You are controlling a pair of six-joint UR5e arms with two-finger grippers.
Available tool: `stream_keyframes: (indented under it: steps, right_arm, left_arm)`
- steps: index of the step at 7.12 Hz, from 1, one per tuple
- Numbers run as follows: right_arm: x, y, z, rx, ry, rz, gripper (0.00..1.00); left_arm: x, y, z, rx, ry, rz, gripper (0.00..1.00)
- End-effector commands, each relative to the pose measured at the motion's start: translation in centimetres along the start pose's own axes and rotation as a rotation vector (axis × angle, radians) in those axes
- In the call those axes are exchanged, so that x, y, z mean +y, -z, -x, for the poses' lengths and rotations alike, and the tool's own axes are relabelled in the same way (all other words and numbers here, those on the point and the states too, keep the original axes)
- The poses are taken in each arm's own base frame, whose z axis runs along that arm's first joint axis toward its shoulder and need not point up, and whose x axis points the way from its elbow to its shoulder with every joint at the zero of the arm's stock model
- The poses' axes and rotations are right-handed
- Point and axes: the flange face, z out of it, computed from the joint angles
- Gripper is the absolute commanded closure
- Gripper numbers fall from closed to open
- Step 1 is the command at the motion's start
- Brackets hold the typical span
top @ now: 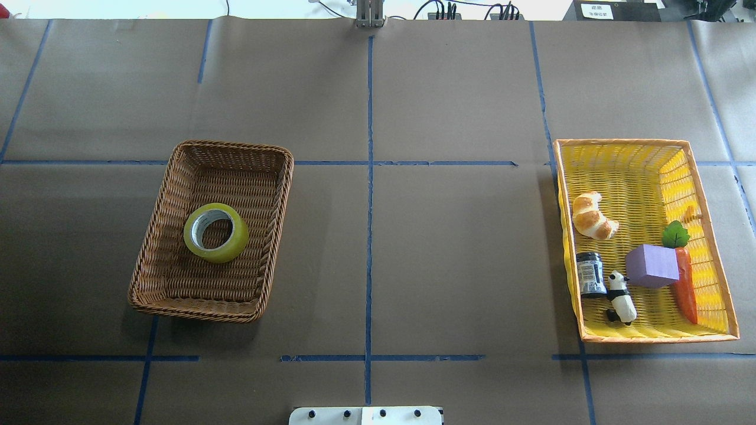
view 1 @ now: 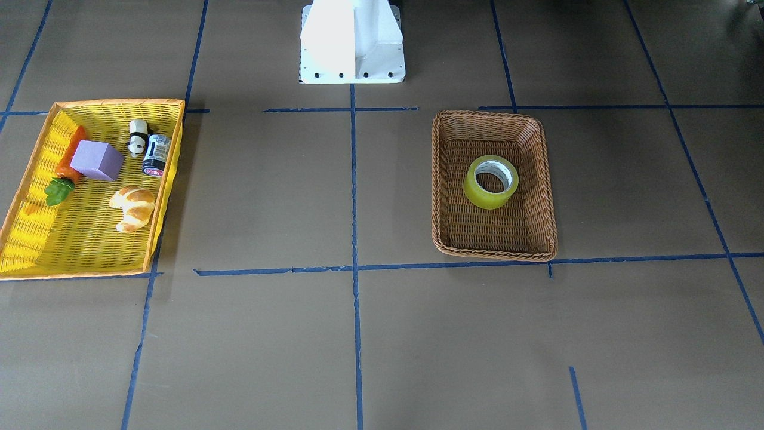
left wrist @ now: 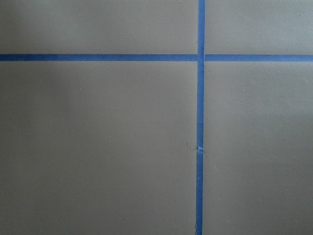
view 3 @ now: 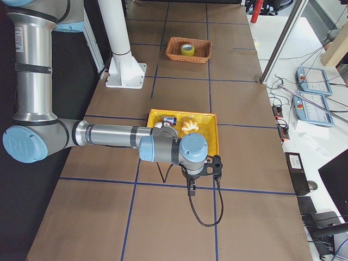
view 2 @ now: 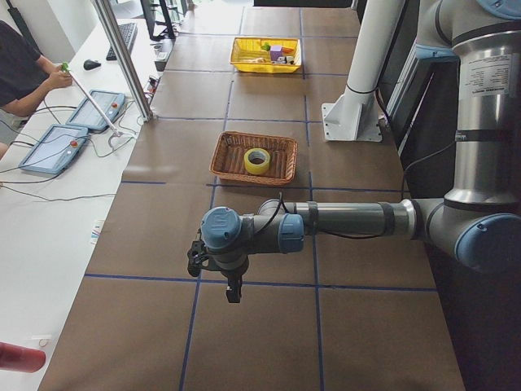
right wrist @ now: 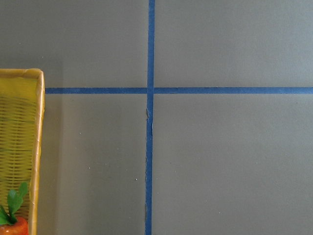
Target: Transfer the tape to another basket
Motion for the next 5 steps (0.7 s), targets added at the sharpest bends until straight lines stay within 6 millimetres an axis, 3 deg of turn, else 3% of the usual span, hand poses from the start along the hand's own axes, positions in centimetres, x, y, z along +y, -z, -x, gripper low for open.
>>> stream_keyframes:
  steps: [1, 5]
  right_arm:
    - [0.00, 0.00, 0.01, -0.001, 0.000, 0.000, 0.00]
    - [-0.08, 0.04, 0.06, -0.002, 0.007, -0.008, 0.00]
  left_arm:
    - [-0.10, 0.10, -0.05, 0.000, -0.001, -0.002, 0.00]
    - [-0.25, 0.20, -0.15, 0.000, -0.006, -0.004, 0.00]
